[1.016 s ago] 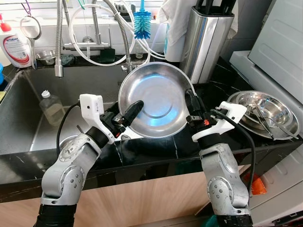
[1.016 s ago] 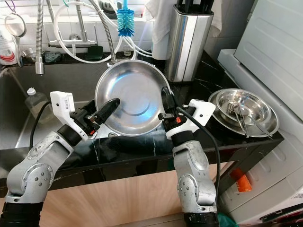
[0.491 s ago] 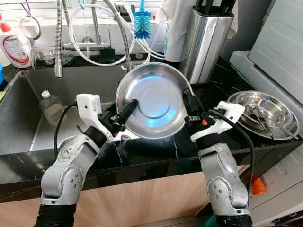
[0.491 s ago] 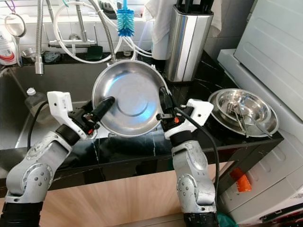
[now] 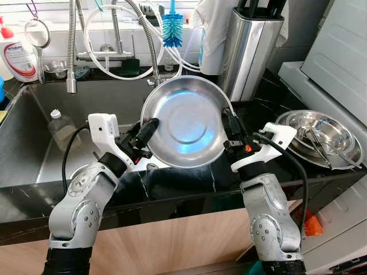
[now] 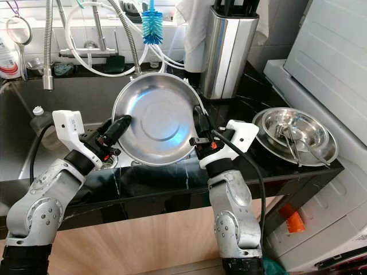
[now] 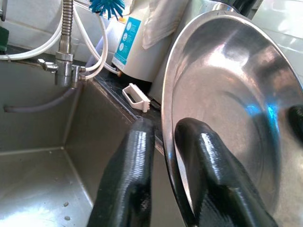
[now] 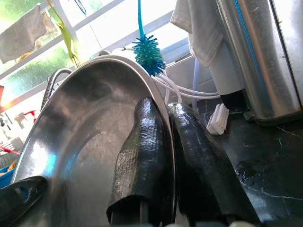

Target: Kitchen organization

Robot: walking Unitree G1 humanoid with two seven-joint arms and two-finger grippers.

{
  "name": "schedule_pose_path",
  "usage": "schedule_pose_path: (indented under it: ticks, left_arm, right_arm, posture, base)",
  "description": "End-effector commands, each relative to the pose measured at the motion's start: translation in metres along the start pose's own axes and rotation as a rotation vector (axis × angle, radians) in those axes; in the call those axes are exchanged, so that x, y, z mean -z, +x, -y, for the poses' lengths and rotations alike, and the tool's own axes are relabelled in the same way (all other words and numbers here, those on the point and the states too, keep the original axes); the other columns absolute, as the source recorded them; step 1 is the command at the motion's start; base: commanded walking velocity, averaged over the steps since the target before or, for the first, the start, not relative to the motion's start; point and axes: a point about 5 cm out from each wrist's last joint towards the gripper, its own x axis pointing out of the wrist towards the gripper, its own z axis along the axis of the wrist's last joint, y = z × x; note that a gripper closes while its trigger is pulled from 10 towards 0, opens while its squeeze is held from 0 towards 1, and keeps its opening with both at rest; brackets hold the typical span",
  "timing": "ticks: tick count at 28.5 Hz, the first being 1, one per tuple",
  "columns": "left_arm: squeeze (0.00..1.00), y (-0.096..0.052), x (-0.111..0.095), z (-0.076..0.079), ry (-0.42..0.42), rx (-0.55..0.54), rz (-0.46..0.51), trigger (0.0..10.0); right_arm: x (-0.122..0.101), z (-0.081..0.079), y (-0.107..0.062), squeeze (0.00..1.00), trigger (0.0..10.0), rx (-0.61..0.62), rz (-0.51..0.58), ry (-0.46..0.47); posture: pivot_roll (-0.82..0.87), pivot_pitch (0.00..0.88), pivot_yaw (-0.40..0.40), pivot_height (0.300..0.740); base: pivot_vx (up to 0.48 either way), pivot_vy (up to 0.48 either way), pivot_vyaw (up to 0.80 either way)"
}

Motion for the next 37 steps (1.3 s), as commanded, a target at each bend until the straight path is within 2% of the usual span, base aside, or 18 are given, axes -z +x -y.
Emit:
schedule_pose_path:
  ticks: [1, 16, 17, 18, 31, 37]
  left_arm:
    - [0.00, 0.0021, -0.0029, -0.0005, 0.004, 0.001, 0.016, 0.0]
    - [0.00, 0.0021, -0.0034, -0.0007, 0.002, -0.003, 0.022, 0.0]
    - [0.00, 0.0021, -0.0034, -0.0007, 0.001, -0.004, 0.023, 0.0]
    - [0.00, 0.0020, -0.0035, -0.0006, 0.001, -0.004, 0.024, 0.0]
    - [0.00, 0.0016, -0.0019, 0.0010, -0.004, 0.001, 0.021, 0.0]
    - [0.00, 0.0019, -0.0020, 0.0015, -0.007, 0.003, 0.023, 0.0]
  right_arm:
    - [-0.0064, -0.0021, 0.0009, 0.00, 10.0, -0.007, 0.022, -0.014]
    - [-0.0043, -0.0004, 0.0012, 0.00, 10.0, 0.002, 0.009, -0.010]
    - [-0.0042, -0.0006, 0.0012, 0.40, 10.0, 0.001, 0.009, -0.008]
    - [-0.0043, -0.0007, 0.0012, 1.00, 10.0, -0.001, 0.010, -0.002]
    - [-0.0049, -0.0023, -0.0001, 1.00, 10.0, -0.006, 0.011, 0.004]
    - [-0.0033, -0.0043, -0.0003, 1.00, 10.0, -0.026, 0.000, 0.045]
  posture:
    - [0.07, 0.006, -0.039, 0.740]
    - [0.08, 0.000, -0.043, 0.740]
    - [0.08, 0.000, -0.045, 0.740]
    - [0.07, 0.000, -0.045, 0.740]
    - [0.07, 0.003, -0.045, 0.740]
    - [0.07, 0.010, -0.044, 0.740]
  base:
    - [0.000, 0.000, 0.00]
    - [0.000, 0.000, 0.00]
    - [0.000, 0.000, 0.00]
    - [0.000, 0.000, 0.00]
    - [0.000, 0.000, 0.00]
    - [0.000, 0.000, 0.00]
